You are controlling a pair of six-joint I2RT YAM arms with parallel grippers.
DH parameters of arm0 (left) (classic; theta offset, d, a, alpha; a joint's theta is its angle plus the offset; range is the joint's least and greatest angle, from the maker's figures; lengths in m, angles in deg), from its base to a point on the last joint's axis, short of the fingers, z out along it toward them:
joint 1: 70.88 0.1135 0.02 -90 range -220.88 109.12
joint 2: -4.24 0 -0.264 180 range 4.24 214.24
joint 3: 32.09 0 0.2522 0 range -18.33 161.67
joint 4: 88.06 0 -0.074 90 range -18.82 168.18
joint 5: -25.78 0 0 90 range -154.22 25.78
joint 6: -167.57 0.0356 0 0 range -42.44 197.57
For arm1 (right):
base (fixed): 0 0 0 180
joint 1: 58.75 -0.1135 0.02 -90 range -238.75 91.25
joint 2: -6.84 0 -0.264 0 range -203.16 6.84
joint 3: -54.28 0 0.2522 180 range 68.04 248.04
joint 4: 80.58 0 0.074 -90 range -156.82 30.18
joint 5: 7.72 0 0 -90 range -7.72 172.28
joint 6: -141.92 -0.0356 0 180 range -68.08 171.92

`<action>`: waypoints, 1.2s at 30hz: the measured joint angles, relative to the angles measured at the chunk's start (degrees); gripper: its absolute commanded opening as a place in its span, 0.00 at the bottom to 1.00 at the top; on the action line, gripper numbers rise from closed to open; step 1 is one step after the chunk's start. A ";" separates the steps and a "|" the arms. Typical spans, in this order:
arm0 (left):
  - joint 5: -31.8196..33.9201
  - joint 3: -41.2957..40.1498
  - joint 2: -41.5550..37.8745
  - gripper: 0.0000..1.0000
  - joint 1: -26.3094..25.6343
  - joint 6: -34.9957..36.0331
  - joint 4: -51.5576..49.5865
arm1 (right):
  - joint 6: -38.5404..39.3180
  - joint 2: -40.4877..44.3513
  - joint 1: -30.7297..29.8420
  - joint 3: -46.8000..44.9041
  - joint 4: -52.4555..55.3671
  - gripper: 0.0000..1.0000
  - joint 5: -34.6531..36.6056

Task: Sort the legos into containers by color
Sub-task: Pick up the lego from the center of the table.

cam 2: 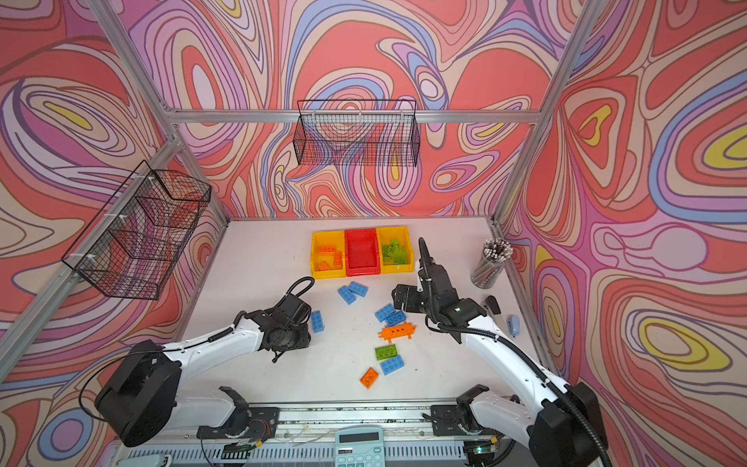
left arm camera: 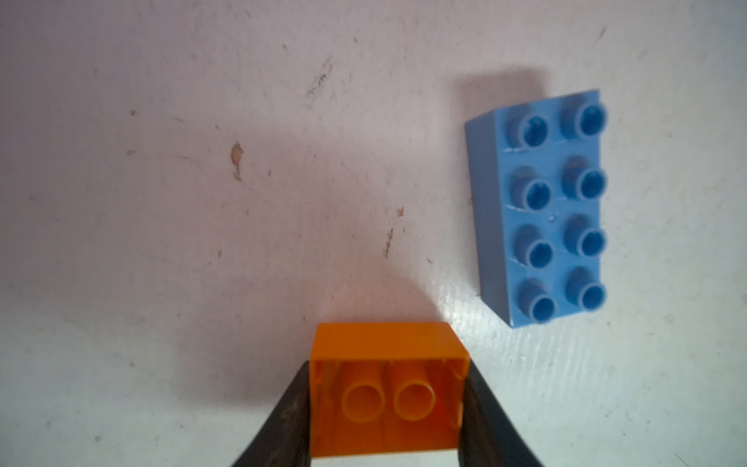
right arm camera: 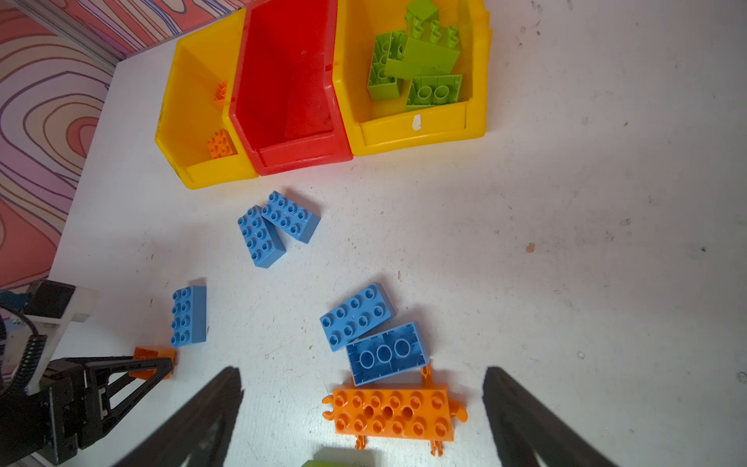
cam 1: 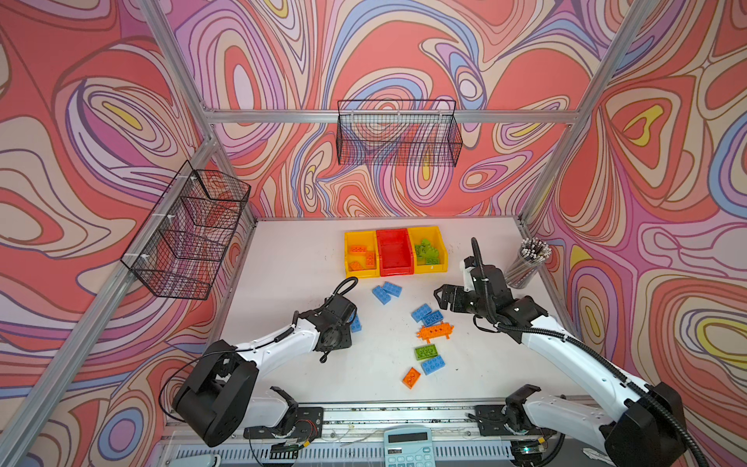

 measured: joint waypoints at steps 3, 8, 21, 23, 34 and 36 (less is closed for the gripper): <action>0.28 1.05 0.63 0.32 0.00 0.31 -0.28 | 0.02 0.00 0.00 0.00 -0.07 0.98 0.00; 0.66 2.16 1.11 0.31 0.00 0.72 -0.33 | 0.04 0.00 0.00 0.00 -0.11 0.98 0.02; 1.22 2.99 1.11 0.27 0.00 1.57 -1.42 | 0.07 -0.02 0.00 0.00 -0.11 0.98 0.17; 1.44 2.99 1.11 0.27 0.00 1.57 -1.51 | 0.07 -0.02 0.00 0.02 -0.11 0.98 0.17; 1.95 2.99 1.07 0.27 0.00 1.99 -1.79 | 0.20 -0.04 0.00 0.00 -0.11 0.98 0.42; 2.21 2.99 1.05 0.27 0.00 2.03 -1.99 | 0.20 -0.04 0.00 0.00 -0.11 0.98 0.39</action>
